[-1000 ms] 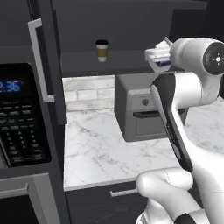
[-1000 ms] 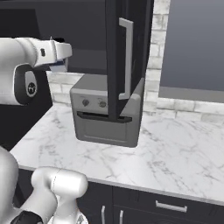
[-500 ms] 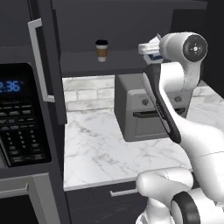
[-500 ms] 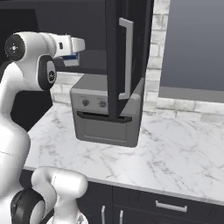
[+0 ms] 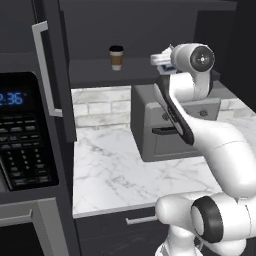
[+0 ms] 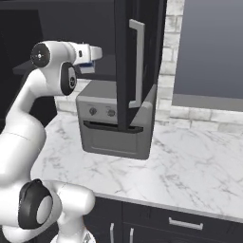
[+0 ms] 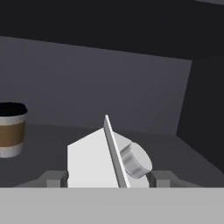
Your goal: Sort all alcoholic drinks to one cabinet, and non-alcoholic drinks to the other.
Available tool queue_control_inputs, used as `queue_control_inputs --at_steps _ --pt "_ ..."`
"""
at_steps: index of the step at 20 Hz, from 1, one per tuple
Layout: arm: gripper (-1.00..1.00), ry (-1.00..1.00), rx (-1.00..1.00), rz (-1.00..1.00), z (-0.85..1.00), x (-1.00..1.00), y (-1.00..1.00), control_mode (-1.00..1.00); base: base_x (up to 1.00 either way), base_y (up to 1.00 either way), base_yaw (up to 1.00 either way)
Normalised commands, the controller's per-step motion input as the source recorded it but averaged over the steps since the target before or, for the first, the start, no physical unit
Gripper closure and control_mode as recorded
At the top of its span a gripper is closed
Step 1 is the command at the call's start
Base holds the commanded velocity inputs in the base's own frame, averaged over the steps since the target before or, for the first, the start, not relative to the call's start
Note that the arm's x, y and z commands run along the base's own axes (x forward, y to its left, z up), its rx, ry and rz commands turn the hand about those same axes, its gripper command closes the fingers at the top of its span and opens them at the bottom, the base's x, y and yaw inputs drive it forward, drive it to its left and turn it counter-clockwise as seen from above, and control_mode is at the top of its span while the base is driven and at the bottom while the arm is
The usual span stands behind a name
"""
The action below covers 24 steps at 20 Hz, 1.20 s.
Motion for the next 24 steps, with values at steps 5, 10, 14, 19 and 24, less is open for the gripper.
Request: queue_control_inputs --at_steps 5,10,14,19,24 --pt "1.00 0.00 0.00 -0.03 -0.12 0.70 0.00 -1.00 0.00 0.00 0.00" --pt "1.00 0.00 0.00 -0.04 -0.01 0.65 0.00 -1.00 0.00 0.00 0.00" --pt "1.00 0.01 0.00 -0.05 -0.01 0.62 0.00 -1.00 0.00 0.00 0.00" --pt "1.00 0.04 0.00 -0.05 -0.01 0.47 0.00 -1.00 0.00 0.00 0.00" --pt "1.00 0.13 0.01 -0.05 -0.21 0.26 0.00 -1.00 0.00 0.00 0.00"
